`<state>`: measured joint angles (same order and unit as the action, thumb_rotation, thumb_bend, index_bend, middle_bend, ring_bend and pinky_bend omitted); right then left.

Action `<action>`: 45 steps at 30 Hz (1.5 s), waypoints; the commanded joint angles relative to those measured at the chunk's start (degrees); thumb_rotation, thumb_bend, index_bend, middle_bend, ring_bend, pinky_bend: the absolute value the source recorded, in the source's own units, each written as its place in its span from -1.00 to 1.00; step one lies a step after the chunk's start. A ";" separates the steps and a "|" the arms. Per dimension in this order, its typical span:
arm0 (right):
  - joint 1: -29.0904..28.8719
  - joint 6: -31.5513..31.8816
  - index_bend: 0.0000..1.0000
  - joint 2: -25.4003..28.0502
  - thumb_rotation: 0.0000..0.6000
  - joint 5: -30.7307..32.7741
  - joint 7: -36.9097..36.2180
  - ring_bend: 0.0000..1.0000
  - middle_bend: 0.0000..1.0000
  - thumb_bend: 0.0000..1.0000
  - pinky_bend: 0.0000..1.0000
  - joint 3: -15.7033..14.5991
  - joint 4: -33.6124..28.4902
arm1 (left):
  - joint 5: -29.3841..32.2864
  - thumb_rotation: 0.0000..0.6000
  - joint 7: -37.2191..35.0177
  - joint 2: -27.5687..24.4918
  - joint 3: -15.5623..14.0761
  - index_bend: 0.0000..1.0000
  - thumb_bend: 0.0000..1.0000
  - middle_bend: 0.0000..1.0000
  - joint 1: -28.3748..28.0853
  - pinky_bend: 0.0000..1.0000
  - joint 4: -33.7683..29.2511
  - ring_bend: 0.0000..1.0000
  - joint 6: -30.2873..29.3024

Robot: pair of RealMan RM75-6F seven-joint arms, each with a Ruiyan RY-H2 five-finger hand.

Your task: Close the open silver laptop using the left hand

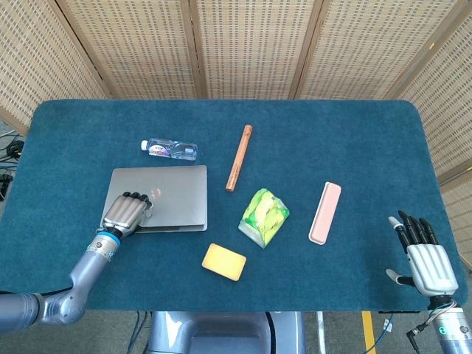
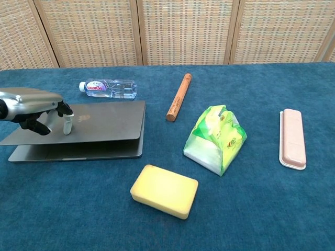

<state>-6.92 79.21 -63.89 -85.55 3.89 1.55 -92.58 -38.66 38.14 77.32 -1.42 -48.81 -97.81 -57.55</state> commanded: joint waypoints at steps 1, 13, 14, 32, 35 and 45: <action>0.00 0.00 -1.00 0.03 1.00 0.02 -0.08 -1.00 -1.00 -0.83 -1.00 0.02 0.02 | 0.41 1.00 0.78 1.13 -0.41 -0.12 0.93 -0.47 0.09 -0.59 0.97 -0.58 0.22; 0.18 0.49 -1.00 0.10 1.00 -0.27 -0.33 -1.00 -1.00 -0.82 -1.00 0.03 0.07 | 1.94 1.00 1.85 3.64 -0.30 -0.12 0.93 -0.47 0.24 -0.58 3.55 -0.58 0.75; 0.19 0.51 -1.00 0.09 1.00 -0.29 -0.36 -1.00 -1.00 -0.82 -1.00 0.03 0.07 | 1.78 1.00 1.63 3.55 -0.14 -0.12 0.93 -0.47 0.32 -0.58 3.42 -0.58 0.62; 0.11 0.40 -1.00 -0.44 1.00 -0.43 0.51 -1.00 -1.00 -0.83 -1.00 -0.04 0.13 | -14.32 1.00 -14.56 -5.99 2.22 -0.31 -0.01 -1.00 12.04 -0.81 -6.51 -1.00 -13.44; 0.08 0.36 -1.00 -0.61 1.00 -0.43 0.90 -1.00 -1.00 -0.82 -1.00 -0.06 0.09 | -18.98 1.00 -19.43 -5.14 0.71 -0.54 -0.08 -1.00 15.96 -0.99 -4.88 -1.00 -16.54; 0.05 0.72 -1.00 -1.61 1.00 -0.89 2.93 -1.00 -1.00 -0.82 -1.00 -0.17 0.14 | -32.46 1.00 -23.47 1.38 -4.14 -1.00 -0.37 -1.00 28.18 -1.00 6.56 -1.00 -30.98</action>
<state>-6.88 79.88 -65.44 -86.40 6.75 1.40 -92.44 -68.91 13.83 76.71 -4.11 -22.85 -93.89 -85.48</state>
